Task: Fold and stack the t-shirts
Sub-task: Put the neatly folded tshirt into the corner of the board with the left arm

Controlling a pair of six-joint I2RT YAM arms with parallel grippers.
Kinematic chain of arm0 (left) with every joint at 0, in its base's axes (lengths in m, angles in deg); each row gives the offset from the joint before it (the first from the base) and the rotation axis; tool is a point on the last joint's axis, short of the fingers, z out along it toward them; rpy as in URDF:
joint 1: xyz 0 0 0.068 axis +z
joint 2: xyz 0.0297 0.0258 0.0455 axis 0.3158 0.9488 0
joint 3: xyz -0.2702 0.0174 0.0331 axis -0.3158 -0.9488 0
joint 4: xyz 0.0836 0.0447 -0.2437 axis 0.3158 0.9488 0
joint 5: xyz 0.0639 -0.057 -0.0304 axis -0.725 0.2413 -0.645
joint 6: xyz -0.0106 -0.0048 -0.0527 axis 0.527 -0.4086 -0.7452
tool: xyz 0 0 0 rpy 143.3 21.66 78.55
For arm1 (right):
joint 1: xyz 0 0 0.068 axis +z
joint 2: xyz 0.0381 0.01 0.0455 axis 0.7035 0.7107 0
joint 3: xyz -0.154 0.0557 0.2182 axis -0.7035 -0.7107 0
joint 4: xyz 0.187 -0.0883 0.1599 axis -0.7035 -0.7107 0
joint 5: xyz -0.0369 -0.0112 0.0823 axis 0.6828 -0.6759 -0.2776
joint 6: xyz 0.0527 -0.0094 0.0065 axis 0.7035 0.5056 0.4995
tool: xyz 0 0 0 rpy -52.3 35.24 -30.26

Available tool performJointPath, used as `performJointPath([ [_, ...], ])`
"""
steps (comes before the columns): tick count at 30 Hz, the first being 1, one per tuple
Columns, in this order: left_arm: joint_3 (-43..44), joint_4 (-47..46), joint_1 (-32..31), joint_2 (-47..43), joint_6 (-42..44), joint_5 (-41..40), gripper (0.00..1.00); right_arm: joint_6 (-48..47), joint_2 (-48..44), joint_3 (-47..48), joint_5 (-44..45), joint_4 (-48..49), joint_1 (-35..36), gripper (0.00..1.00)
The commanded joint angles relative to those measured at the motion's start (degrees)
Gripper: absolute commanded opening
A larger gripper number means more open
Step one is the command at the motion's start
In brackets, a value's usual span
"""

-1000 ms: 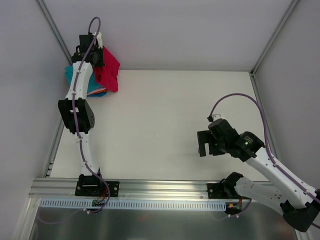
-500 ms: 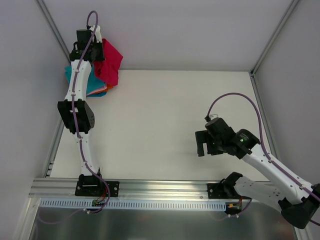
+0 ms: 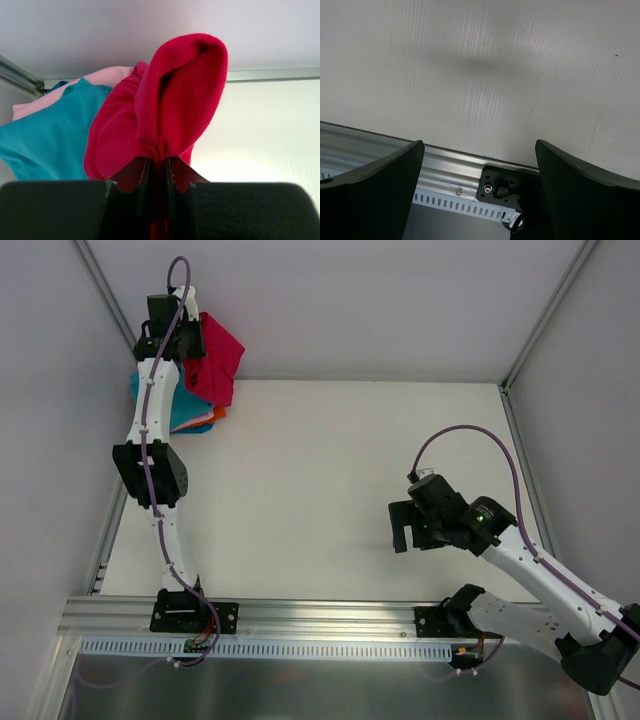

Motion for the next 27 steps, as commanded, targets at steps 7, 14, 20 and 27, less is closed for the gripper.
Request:
performJointPath([
  [7, -1.57, -1.69, 4.77, -8.32, -0.41, -0.02, 0.00, 0.30, -0.76, -0.92, 0.46, 0.02, -0.75, 1.00],
  [14, -5.96, -2.31, 7.06, -9.12, -0.93, -0.02, 0.00, -0.40, 0.03, -0.30, 0.20, -0.42, -0.84, 0.99],
  [20, -6.49, -1.52, 7.59, -7.36, -3.12, 1.64, 0.00, -0.67, 0.56, 0.05, 0.46, -0.77, -1.01, 1.00],
  [27, -2.72, -0.64, 7.59, -6.57, -3.57, 1.66, 0.00, -0.32, 1.61, 0.22, -0.42, 0.11, -1.10, 1.00],
])
